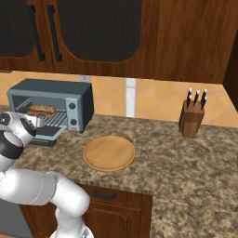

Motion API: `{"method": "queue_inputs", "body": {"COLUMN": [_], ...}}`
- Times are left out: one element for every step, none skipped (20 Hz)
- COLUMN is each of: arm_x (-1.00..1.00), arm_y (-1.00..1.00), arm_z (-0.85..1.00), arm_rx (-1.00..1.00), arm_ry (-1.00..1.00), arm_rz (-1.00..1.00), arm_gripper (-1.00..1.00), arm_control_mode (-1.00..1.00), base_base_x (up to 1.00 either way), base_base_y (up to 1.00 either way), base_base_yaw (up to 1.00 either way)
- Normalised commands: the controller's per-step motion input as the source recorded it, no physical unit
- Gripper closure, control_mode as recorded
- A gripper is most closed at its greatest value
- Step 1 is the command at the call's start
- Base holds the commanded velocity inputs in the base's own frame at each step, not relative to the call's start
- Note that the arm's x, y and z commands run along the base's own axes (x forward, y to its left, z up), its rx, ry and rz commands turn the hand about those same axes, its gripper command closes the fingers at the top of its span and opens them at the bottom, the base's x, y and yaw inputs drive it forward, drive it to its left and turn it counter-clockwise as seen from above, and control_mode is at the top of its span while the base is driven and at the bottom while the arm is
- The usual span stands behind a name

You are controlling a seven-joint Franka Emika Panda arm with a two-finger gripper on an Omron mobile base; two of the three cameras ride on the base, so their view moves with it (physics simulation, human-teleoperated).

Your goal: Pick up the kebab skewer and baguette bread, and place them inside the toaster oven. Close the toaster oven door and start by setting the timer.

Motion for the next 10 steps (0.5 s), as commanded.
{"method": "queue_inputs", "body": {"arm_x": [0.0, 0.0, 0.0, 0.01, 0.1, 0.11, 0.16, 0.19, 0.24, 0.25], "arm_y": [0.0, 0.0, 0.0, 0.0, 0.0, 0.0, 0.0, 0.0, 0.02, 0.01], "arm_z": [-0.01, -0.01, -0.01, -0.01, 0.0, -0.01, -0.05, -0.09, -0.08, -0.09], "arm_rx": [0.0, 0.0, 0.0, 0.0, 0.0, 0.0, 0.0, 0.0, 0.0, 0.0], "arm_ry": [0.0, 0.0, 0.0, 0.0, 0.0, 0.0, 0.0, 0.0, 0.0, 0.0], "arm_rz": [0.0, 0.0, 0.0, 0.0, 0.0, 0.0, 0.0, 0.0, 0.0, 0.0], "arm_gripper": [-1.0, -1.0, -1.0, -1.0, -1.0, -1.0, -1.0, -1.0, -1.0, -1.0], "arm_control_mode": [-1.0, -1.0, -1.0, -1.0, -1.0, -1.0, -1.0, -1.0, -1.0, -1.0], "base_base_x": [0.0, 0.0, 0.0, 0.0, 0.0, 0.0, 0.0, 0.0, 0.0, 0.0], "base_base_y": [0.0, 0.0, 0.0, 0.0, 0.0, 0.0, 0.0, 0.0, 0.0, 0.0], "base_base_yaw": [0.0, 0.0, 0.0, 0.0, 0.0, 0.0, 0.0, 0.0, 0.0, 0.0]}}
